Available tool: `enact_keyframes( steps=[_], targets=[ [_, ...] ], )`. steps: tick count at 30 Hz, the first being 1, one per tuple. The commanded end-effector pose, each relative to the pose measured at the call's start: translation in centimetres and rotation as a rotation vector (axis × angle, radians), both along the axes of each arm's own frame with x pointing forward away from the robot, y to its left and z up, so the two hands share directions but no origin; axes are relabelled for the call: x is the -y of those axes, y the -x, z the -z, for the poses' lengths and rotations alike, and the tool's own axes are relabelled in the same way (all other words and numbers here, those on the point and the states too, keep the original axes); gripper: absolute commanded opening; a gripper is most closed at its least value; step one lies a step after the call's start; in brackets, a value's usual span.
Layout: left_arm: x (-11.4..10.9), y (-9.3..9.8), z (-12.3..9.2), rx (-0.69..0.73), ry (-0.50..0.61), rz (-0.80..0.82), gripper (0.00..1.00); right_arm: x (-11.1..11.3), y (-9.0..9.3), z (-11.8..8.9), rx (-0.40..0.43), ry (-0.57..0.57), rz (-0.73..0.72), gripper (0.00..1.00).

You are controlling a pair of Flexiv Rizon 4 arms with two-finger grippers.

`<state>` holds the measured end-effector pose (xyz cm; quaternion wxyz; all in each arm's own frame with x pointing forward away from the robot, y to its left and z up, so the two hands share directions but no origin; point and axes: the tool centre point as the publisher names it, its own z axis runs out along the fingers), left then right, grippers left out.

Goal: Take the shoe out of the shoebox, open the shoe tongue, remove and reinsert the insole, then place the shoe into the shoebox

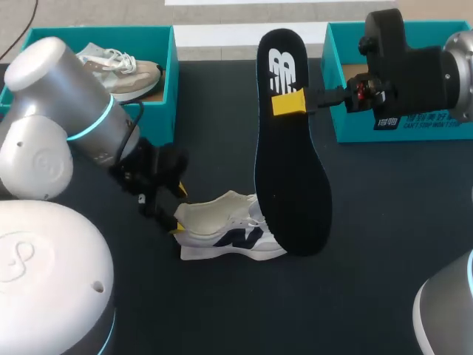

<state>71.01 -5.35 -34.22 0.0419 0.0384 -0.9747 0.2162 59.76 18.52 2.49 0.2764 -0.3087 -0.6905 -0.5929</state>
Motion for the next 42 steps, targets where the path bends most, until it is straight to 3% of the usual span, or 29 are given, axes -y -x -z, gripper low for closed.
enact_keyframes(
  steps=[1, 12, 15, 21, 42],
  targets=[
    [0.4, -0.2, -0.4, -0.005, -0.104, 0.002, 1.0, -0.5, -0.3, -0.1, -0.003, 0.005, -0.002, 0.0],
    [0.7, 0.0, -0.9, -0.011, -0.106, 0.026, 1.0, -0.5, -0.3, -0.1, -0.003, 0.005, -0.002, 0.0],
    [1.5, 0.2, -1.6, 0.002, -0.213, 0.043, 1.0, -0.5, -0.3, -0.1, -0.003, 0.005, -0.002, 0.0],
    [2.3, 0.5, -2.1, 0.101, -0.296, 0.053, 1.0, -0.5, -0.3, -0.1, -0.003, 0.005, -0.002, 0.0],
    [3.4, 0.0, -1.0, 0.085, -0.369, -0.041, 1.0, -0.5, -0.3, -0.1, -0.003, 0.005, -0.002, 0.0]
  ],
)
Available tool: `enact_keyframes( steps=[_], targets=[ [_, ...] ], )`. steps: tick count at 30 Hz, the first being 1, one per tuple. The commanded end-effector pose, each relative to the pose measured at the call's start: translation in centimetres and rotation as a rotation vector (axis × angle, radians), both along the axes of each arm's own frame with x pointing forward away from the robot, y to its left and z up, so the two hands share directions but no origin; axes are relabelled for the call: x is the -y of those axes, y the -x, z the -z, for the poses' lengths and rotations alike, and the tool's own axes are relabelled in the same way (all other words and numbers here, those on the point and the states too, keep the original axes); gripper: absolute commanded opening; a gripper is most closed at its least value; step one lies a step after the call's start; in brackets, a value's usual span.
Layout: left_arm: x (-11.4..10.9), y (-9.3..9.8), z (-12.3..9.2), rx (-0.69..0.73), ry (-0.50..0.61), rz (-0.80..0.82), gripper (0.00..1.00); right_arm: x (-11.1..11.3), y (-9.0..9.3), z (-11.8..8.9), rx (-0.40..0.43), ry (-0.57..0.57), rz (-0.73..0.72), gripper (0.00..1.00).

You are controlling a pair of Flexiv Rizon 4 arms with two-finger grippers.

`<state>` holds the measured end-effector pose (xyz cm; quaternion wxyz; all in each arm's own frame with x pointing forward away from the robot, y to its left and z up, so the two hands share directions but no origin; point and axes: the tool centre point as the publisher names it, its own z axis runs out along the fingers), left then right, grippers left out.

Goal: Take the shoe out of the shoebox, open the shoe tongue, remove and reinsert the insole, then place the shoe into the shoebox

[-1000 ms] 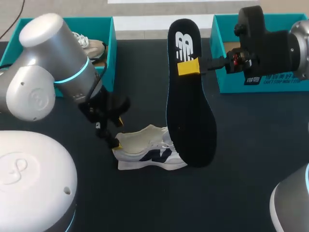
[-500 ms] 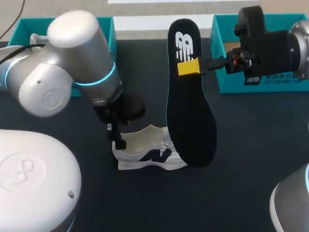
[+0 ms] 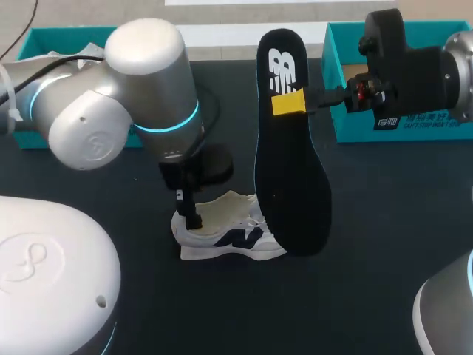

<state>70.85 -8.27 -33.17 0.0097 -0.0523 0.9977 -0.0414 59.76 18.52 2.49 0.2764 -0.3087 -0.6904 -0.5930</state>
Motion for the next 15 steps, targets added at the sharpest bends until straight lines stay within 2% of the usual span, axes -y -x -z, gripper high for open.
enact_keyframes(
  steps=[1, 15],
  targets=[
    [0.5, -0.15, 0.08, 0.008, -0.012, -0.015, 1.0, -0.5, -0.31, -0.09, -0.003, 0.005, -0.002, 0.0],
    [0.5, -0.15, 0.08, 0.008, -0.012, -0.015, 1.0, -0.5, -0.31, -0.09, -0.003, 0.005, -0.002, 0.0]
  ],
)
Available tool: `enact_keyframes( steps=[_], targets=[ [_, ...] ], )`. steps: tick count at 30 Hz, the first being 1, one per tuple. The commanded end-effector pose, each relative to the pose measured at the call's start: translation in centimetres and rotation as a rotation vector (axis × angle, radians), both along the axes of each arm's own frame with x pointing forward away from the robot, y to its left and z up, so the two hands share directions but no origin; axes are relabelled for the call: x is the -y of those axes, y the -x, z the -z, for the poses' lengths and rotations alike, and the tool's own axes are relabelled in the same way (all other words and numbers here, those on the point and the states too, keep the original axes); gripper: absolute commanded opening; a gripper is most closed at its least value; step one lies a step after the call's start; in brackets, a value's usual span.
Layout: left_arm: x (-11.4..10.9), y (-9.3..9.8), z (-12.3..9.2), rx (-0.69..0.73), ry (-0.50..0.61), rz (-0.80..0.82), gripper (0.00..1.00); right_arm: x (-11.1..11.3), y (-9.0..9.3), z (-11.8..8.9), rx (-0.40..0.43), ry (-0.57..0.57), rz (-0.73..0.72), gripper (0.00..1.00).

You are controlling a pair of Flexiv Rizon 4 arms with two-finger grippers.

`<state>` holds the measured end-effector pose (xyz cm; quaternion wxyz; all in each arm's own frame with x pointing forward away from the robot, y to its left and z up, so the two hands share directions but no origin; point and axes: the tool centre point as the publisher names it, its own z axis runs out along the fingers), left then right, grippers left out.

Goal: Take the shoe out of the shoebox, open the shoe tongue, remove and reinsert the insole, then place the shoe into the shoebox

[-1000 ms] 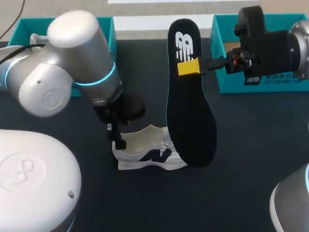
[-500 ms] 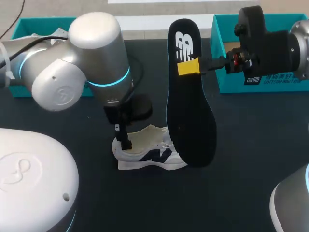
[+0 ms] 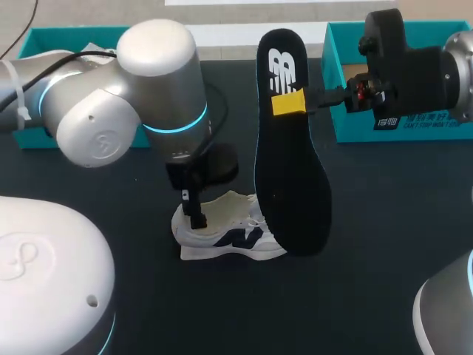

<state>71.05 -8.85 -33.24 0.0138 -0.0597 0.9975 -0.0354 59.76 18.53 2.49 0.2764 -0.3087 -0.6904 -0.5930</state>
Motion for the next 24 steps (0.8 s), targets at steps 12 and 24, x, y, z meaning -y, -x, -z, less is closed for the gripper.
enact_keyframes(
  steps=[12, 24],
  targets=[
    [2.2, -2.0, -0.4, -0.001, 0.033, 0.019, 1.0, -0.5, -0.3, -0.1, -0.003, 0.005, -0.002, 0.0],
    [5.1, -4.6, 1.3, 0.014, 0.04, 0.029, 0.91, -0.5, -0.3, -0.1, -0.003, 0.005, -0.002, 0.0]
  ],
)
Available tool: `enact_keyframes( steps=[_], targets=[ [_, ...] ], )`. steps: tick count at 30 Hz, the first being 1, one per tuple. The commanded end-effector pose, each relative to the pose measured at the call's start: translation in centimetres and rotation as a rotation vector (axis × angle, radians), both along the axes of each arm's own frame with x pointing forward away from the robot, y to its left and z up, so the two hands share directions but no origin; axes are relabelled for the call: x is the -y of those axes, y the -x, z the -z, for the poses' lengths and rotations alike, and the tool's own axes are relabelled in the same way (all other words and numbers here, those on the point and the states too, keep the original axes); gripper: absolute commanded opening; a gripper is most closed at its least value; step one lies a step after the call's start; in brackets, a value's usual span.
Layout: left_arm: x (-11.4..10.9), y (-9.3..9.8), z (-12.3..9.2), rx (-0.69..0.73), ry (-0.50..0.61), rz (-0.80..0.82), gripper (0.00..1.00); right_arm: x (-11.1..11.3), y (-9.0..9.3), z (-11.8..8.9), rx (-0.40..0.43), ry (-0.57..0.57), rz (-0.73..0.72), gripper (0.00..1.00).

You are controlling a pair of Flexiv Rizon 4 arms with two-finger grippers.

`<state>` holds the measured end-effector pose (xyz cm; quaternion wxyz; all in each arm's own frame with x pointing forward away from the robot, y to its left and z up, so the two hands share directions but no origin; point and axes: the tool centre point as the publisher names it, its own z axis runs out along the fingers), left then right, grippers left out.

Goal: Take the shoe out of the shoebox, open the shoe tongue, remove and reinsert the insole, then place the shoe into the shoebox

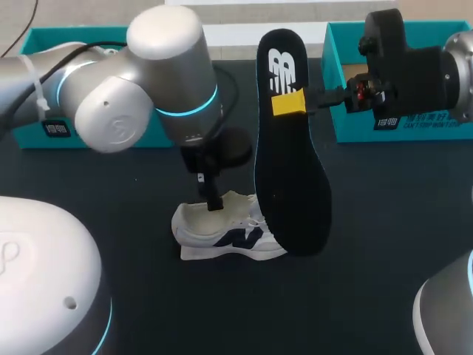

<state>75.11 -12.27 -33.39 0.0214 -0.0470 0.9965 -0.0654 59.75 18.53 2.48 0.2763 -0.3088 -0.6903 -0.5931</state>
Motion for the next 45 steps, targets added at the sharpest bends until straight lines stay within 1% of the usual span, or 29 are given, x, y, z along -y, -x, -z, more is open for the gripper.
enact_keyframes(
  steps=[1, 2, 4, 5, 7, 9, 11, 13, 18, 22, 24, 25, 26, 27, 34, 38, 41, 44, 45],
  targets=[
    [1.9, -0.6, 1.4, 0.0, -0.021, 0.003, 0.92, -0.5, -0.3, -0.1, -0.003, 0.005, -0.002, 0.0],
    [2.0, -0.7, 1.6, -0.013, -0.016, 0.013, 0.91, -0.5, -0.3, -0.1, -0.003, 0.005, -0.002, 0.0],
    [2.4, -1.0, 2.2, -0.025, -0.023, 0.006, 0.73, -0.5, -0.3, -0.1, -0.003, 0.005, -0.002, 0.0],
    [2.6, -1.0, 2.5, -0.021, -0.028, 0.005, 0.67, -0.5, -0.3, -0.1, -0.003, 0.005, -0.002, 0.0],
    [2.8, -0.9, 2.8, -0.03, -0.031, 0.006, 0.71, -0.5, -0.3, -0.1, -0.003, 0.005, -0.002, 0.0],
    [2.9, -0.6, 3.1, -0.037, -0.033, 0.012, 0.69, -0.5, -0.3, -0.1, -0.003, 0.005, -0.002, 0.0],
    [3.0, -0.5, 3.6, -0.042, -0.036, 0.01, 0.52, -0.5, -0.3, -0.1, -0.003, 0.005, -0.002, 0.0],
    [3.0, -0.4, 4.0, -0.051, -0.041, 0.005, 0.46, -0.5, -0.3, -0.1, -0.003, 0.005, -0.002, 0.0],
    [3.2, 0.0, 4.5, -0.058, -0.049, 0.002, 0.42, -0.5, -0.3, -0.1, -0.003, 0.005, -0.002, 0.0],
    [3.5, 0.0, 4.9, -0.058, -0.053, -0.001, 0.42, -0.5, -0.3, -0.1, -0.003, 0.005, -0.002, 0.0],
    [3.6, 0.0, 5.0, -0.057, -0.052, -0.004, 0.4, -0.5, -0.3, -0.1, -0.003, 0.005, -0.002, 0.0],
    [3.7, 0.0, 5.0, -0.056, -0.051, -0.006, 0.35, -0.5, -0.3, -0.1, -0.003, 0.005, -0.002, 0.0],
    [3.7, 0.0, 5.0, -0.056, -0.05, -0.007, 0.23, -0.5, -0.3, -0.1, -0.003, 0.005, -0.002, 0.0],
    [3.7, 0.0, 5.1, -0.057, -0.05, -0.008, 0.0, -0.5, -0.3, -0.1, -0.003, 0.005, -0.002, 0.0],
    [2.9, 0.2, 5.2, -0.076, -0.045, -0.015, 0.0, -0.5, -0.3, -0.1, -0.003, 0.005, -0.002, 0.0],
    [2.6, 0.0, 4.7, -0.122, -0.041, 0.031, 0.0, -0.5, -0.3, -0.1, -0.003, 0.005, -0.002, 0.0],
    [2.4, -0.4, 3.9, -0.189, -0.057, 0.13, 0.0, -0.5, -0.3, -0.1, -0.003, 0.005, -0.002, 0.0],
    [2.4, -0.9, 3.0, -0.3, -0.1, 0.317, 0.0, -0.5, -0.3, -0.1, -0.003, 0.005, -0.002, 0.0],
    [2.4, -1.1, 2.8, -0.367, -0.128, 0.407, 0.0, -0.5, -0.3, -0.1, -0.003, 0.005, -0.002, 0.0]
  ],
)
